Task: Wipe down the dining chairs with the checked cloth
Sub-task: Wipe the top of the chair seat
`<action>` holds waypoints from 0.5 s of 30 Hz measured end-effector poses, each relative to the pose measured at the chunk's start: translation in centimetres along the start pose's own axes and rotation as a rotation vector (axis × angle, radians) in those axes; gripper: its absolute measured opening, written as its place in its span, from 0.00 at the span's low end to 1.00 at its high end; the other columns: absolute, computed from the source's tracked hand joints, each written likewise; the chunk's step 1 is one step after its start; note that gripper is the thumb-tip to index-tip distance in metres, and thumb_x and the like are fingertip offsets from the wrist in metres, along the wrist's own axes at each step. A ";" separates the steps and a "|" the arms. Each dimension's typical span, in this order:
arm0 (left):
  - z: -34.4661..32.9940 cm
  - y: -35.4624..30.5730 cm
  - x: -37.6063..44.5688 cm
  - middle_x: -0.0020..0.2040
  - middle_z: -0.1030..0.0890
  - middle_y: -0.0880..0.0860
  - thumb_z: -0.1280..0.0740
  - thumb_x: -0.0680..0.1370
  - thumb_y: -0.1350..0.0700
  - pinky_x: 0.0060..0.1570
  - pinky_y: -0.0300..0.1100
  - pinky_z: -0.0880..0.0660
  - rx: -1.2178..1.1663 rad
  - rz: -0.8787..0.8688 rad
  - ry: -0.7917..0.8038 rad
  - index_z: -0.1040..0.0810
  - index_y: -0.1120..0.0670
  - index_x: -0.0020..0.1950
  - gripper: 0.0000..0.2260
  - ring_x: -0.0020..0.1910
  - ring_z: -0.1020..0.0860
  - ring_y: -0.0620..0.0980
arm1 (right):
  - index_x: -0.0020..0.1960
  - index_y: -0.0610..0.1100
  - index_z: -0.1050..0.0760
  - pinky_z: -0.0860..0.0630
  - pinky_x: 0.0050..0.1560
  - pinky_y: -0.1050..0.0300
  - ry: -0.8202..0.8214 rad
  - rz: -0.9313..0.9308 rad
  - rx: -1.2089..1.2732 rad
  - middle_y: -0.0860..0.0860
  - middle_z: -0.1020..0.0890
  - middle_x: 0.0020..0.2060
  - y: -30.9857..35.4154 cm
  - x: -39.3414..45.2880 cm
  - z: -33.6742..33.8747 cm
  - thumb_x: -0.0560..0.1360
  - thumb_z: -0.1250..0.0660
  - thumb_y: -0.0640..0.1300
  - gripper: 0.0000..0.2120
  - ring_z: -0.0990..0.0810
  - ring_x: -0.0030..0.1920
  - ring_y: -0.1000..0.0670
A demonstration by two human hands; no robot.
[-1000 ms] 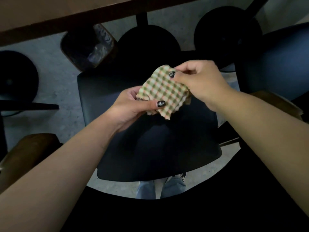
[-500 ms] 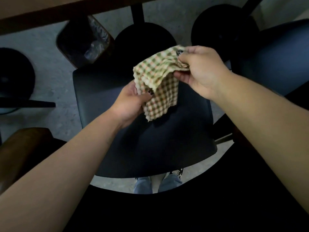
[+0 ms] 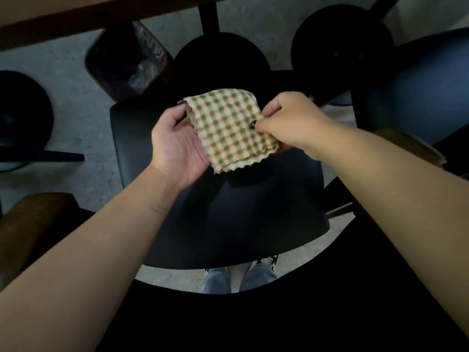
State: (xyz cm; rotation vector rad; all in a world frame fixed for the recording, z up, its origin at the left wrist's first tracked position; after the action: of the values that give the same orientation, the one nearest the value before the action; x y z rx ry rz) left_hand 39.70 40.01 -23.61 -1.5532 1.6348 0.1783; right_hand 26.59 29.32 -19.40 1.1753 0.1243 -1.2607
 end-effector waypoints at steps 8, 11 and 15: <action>-0.2 -0.3 0.4 0.49 0.15 0.54 0.31 0.66 0.71 0.49 0.46 0.20 0.452 -0.104 -0.006 0.22 0.59 0.56 0.20 0.52 0.17 0.52 | 0.72 0.46 0.36 0.25 0.58 0.58 0.111 0.012 0.217 0.54 0.22 0.57 -0.1 1.1 -0.9 0.66 0.25 0.41 0.37 0.22 0.56 0.55; 0.1 -0.5 0.7 0.50 0.16 0.55 0.28 0.67 0.70 0.49 0.45 0.20 0.502 -0.104 0.039 0.22 0.60 0.56 0.19 0.52 0.17 0.53 | 0.52 0.49 0.23 0.21 0.51 0.59 0.184 0.038 0.224 0.53 0.17 0.48 -0.1 0.6 -1.2 0.66 0.24 0.40 0.17 0.19 0.50 0.55; 3.0 -0.3 2.1 0.45 0.16 0.50 0.27 0.71 0.68 0.50 0.43 0.21 0.876 -0.146 -0.092 0.24 0.56 0.56 0.16 0.50 0.18 0.51 | 0.43 0.49 0.22 0.23 0.41 0.60 -0.052 0.033 -0.039 0.52 0.18 0.43 -1.8 0.8 -0.9 0.68 0.28 0.43 0.05 0.21 0.43 0.55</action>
State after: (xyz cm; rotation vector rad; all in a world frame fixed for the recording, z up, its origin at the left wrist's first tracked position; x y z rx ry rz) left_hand 41.65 40.22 -26.74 -0.9492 1.2503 -0.4828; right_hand 25.94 29.67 -21.44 1.1062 0.0907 -1.2531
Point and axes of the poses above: each hand's wrist, its own x-axis towards the middle knuckle, its own z-axis out of the back of the hand, y = z × x, the point moved 5 cm from there along x, towards the middle knuckle
